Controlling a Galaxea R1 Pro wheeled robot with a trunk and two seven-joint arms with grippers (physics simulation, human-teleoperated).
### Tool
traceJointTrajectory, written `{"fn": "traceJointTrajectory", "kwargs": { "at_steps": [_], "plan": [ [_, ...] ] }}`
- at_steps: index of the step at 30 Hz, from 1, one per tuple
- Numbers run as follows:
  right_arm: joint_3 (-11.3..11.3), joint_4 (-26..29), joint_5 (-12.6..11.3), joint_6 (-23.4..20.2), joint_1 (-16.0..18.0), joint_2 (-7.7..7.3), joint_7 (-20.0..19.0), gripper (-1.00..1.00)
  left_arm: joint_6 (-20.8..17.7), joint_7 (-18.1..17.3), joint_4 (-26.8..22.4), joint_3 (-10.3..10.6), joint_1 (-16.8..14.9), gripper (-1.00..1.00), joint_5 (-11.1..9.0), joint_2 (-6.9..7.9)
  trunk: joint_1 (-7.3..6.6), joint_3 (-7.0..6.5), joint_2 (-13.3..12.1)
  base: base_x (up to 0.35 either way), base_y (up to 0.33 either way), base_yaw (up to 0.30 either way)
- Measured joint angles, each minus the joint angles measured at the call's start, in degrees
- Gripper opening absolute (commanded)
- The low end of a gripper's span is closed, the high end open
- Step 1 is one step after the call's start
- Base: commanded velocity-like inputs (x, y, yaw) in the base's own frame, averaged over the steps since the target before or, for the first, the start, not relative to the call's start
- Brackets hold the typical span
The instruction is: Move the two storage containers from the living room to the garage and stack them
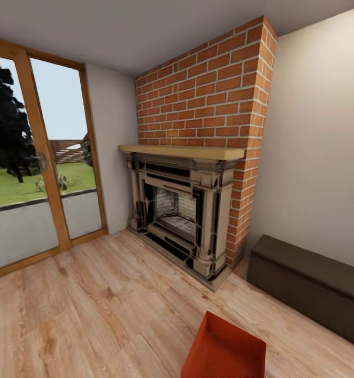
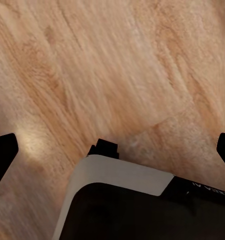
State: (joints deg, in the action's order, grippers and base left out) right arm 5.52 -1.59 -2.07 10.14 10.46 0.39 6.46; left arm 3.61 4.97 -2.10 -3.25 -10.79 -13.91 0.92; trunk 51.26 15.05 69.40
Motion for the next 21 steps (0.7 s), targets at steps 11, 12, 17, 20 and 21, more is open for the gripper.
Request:
{"fn": "traceJointTrajectory", "kwargs": {
  "at_steps": [11, 12, 17, 20, 21],
  "plan": [
    [-0.1, 0.0, 0.0, 0.0, 0.0, -0.06, 0.0, 1.0, 0.0, 0.1, -0.1, -0.2, 0.0, 1.0, -0.1, -0.03, 0.0, 0.0, 0.0, 0.0, 0.0, -0.286],
    [-0.1, 0.0, 0.0, 0.0, 0.0, -0.06, 0.0, 1.0, 0.0, 0.1, -0.2, -0.2, 0.0, 1.0, -0.2, -0.04, 0.0, 0.0, 0.0, 0.0, 0.0, -0.286],
    [-0.1, 0.0, 0.0, 0.0, 0.0, -0.07, 0.0, 1.0, 0.0, 0.1, -0.2, -0.3, 0.0, 1.0, -0.2, -0.04, 0.0, 0.0, 0.0, 0.0, 0.0, -0.286],
    [-0.1, 0.0, 0.0, 0.0, 0.0, -0.14, 0.0, 1.0, 0.0, 0.1, -0.2, -0.3, 0.0, 1.0, -0.2, -0.04, 0.0, 0.0, 0.0, 0.0, 0.0, -0.286],
    [-0.1, 0.0, 0.0, 0.0, 0.0, -0.14, 0.0, 1.0, 0.0, 0.1, -0.2, -0.3, 0.0, 1.0, -0.2, -0.04, 0.0, 0.0, 0.0, 0.017, 0.0, -0.286]
  ]
}}
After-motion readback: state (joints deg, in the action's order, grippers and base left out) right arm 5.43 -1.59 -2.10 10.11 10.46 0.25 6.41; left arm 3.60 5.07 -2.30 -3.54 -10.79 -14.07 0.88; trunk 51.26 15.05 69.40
